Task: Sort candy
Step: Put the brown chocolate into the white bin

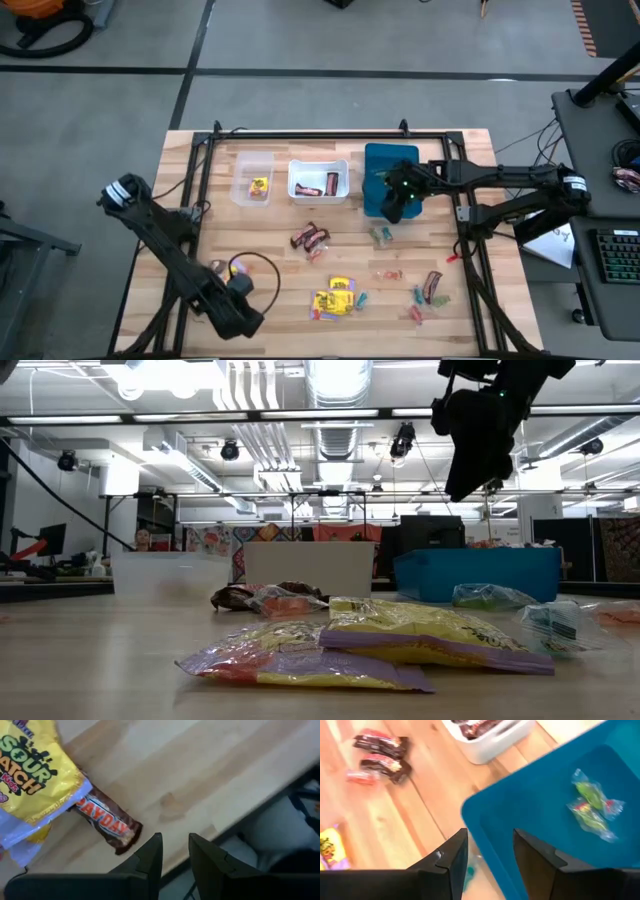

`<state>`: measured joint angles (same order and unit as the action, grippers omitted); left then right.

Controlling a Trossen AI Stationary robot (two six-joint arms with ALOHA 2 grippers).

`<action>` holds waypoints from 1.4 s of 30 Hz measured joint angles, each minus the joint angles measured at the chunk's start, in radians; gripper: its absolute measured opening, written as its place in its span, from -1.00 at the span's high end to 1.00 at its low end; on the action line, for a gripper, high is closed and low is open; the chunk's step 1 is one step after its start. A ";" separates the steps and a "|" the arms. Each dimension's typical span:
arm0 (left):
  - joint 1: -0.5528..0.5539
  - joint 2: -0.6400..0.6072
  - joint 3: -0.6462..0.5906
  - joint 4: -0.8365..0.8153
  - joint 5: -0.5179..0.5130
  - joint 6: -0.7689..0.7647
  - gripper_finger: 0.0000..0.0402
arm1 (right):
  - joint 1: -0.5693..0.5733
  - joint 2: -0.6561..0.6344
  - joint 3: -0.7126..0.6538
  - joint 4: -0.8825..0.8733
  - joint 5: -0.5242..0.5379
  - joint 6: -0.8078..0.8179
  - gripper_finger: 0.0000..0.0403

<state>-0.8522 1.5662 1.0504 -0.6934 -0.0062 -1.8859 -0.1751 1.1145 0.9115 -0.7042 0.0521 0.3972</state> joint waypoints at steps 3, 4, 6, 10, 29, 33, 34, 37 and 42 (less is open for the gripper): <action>-0.002 0.038 0.000 -0.005 -0.003 -0.023 0.61 | 0.014 0.000 0.000 0.026 0.000 -0.001 0.28; -0.002 0.048 0.000 -0.004 -0.004 -0.034 0.61 | 0.017 0.000 0.000 0.028 0.000 -0.002 0.28; -0.002 0.066 0.000 -0.004 -0.003 -0.079 0.61 | 0.021 0.000 0.000 0.034 0.000 -0.003 0.27; -0.009 0.082 0.000 -0.004 0.017 -0.144 0.61 | 0.023 0.000 0.000 0.033 0.001 -0.004 0.29; -0.021 0.156 0.099 -0.238 0.062 -0.191 0.60 | 0.023 0.000 0.000 0.032 0.001 -0.008 0.33; -0.022 0.185 0.099 -0.233 0.061 -0.185 0.52 | 0.023 0.000 0.000 0.033 0.001 -0.008 0.32; -0.022 0.196 0.099 -0.232 0.060 -0.188 0.49 | 0.023 0.000 0.000 0.034 0.001 -0.008 0.32; -0.021 0.232 0.099 -0.231 0.051 -0.189 0.36 | 0.023 0.000 -0.001 0.036 0.001 -0.008 0.32; -0.021 0.278 0.099 -0.218 0.051 -0.191 0.15 | 0.023 0.000 -0.002 0.037 0.001 -0.008 0.33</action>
<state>-0.8734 1.8447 1.1492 -0.9118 0.0449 -2.0768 -0.1524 1.1149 0.9092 -0.6672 0.0534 0.3893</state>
